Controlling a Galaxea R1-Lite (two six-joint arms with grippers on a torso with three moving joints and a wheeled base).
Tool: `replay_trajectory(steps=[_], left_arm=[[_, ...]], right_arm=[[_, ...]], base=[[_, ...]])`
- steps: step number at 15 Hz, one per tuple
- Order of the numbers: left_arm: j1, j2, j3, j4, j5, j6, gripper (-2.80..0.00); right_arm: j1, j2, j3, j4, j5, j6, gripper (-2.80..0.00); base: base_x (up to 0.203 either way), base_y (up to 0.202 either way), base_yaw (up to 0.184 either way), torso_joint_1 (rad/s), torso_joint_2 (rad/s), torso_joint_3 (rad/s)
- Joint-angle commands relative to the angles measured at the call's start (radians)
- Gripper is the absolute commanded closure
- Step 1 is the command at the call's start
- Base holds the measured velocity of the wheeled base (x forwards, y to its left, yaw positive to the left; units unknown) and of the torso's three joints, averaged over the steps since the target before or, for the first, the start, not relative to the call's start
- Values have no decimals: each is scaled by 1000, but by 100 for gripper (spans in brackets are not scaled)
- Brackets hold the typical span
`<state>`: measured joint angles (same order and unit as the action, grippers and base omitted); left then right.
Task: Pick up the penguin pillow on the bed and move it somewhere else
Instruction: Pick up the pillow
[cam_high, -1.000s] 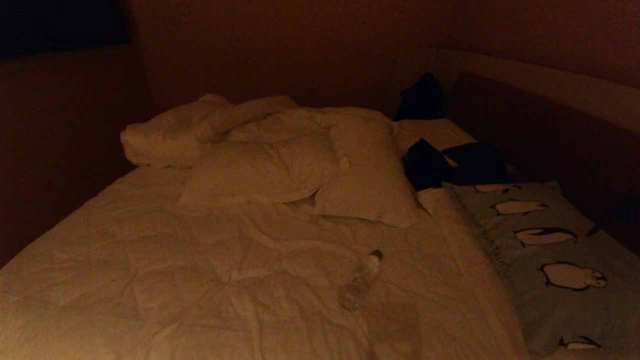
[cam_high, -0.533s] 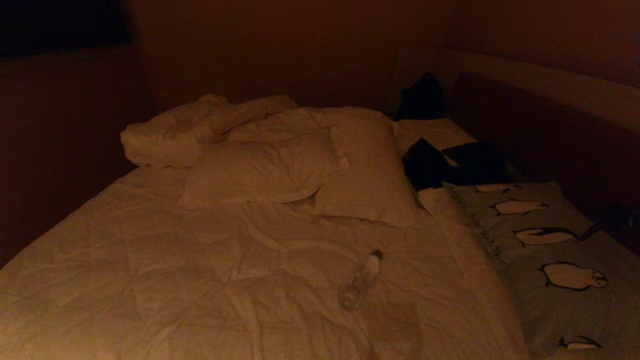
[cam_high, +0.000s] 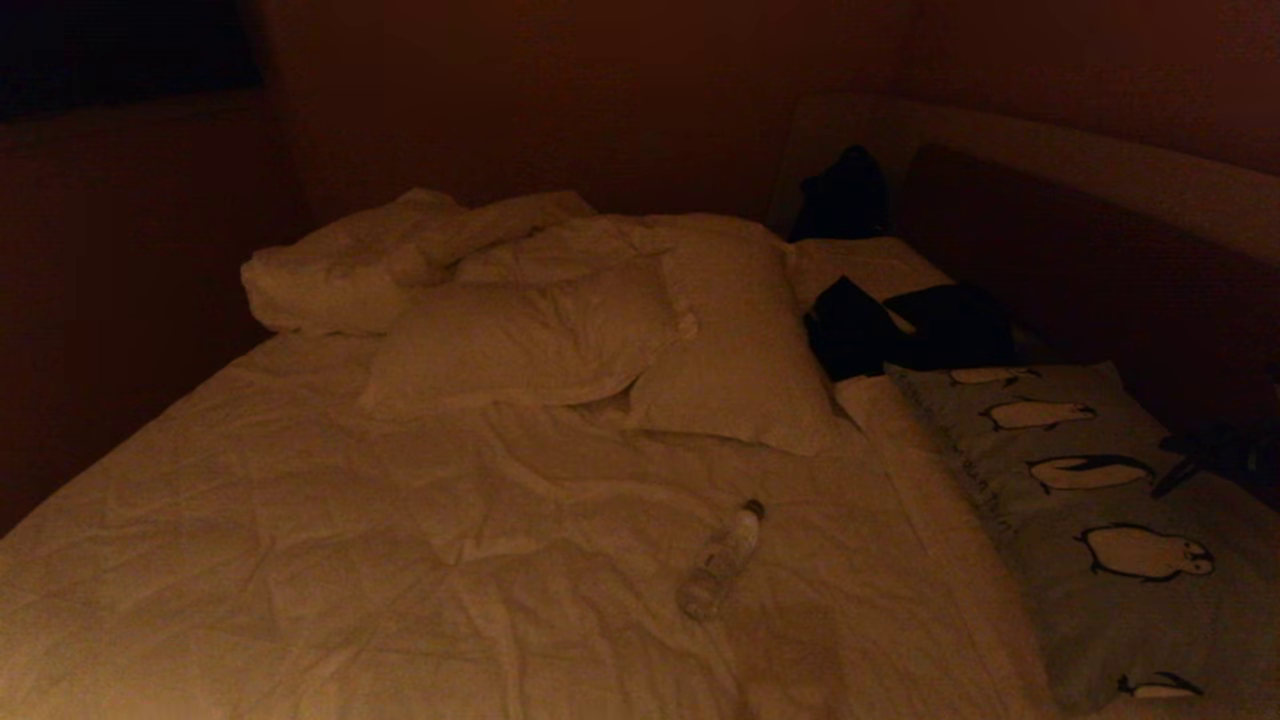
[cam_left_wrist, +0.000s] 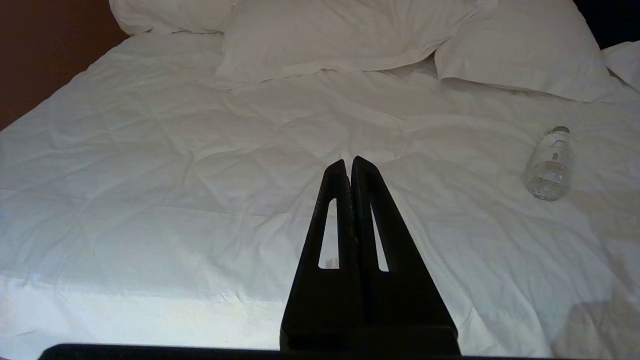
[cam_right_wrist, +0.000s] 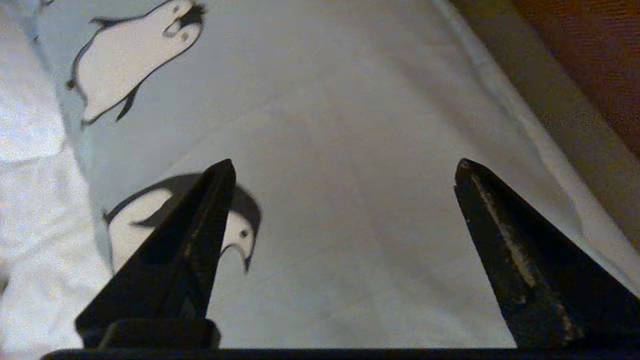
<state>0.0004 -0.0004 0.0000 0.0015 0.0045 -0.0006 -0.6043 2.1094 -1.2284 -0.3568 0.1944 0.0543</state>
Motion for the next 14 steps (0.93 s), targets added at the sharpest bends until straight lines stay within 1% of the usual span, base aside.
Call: replay_trajectory(steps=[1,2,4,6,7,14], left_arm=[[0,0,0,0,0,0,0],[1,0,0,0,0,-1,0],[0,0,0,0,0,-1,0],[1,0,0,0,0,-1,0],[0,0,0,0,0,-1,0],[1,0,0,0,0,-1,0]], right_arm=[[0,-6,8,-2,17,-1,-280],[0,-8,14,-4,17,-4,-280],[1,-7,31,-3,18,-43,-280],[1,0,66,-4,20,-132,-280],[3,5,75,-4,23,-156,-280],[27,110,71,-6,22,-186,-280]], base=[[0,0,0,0,0,0],[0,0,0,0,0,0],[0,0,0,0,0,0],[0,0,0,0,0,0],[0,0,0,0,0,0],[0,0,0,0,0,0]])
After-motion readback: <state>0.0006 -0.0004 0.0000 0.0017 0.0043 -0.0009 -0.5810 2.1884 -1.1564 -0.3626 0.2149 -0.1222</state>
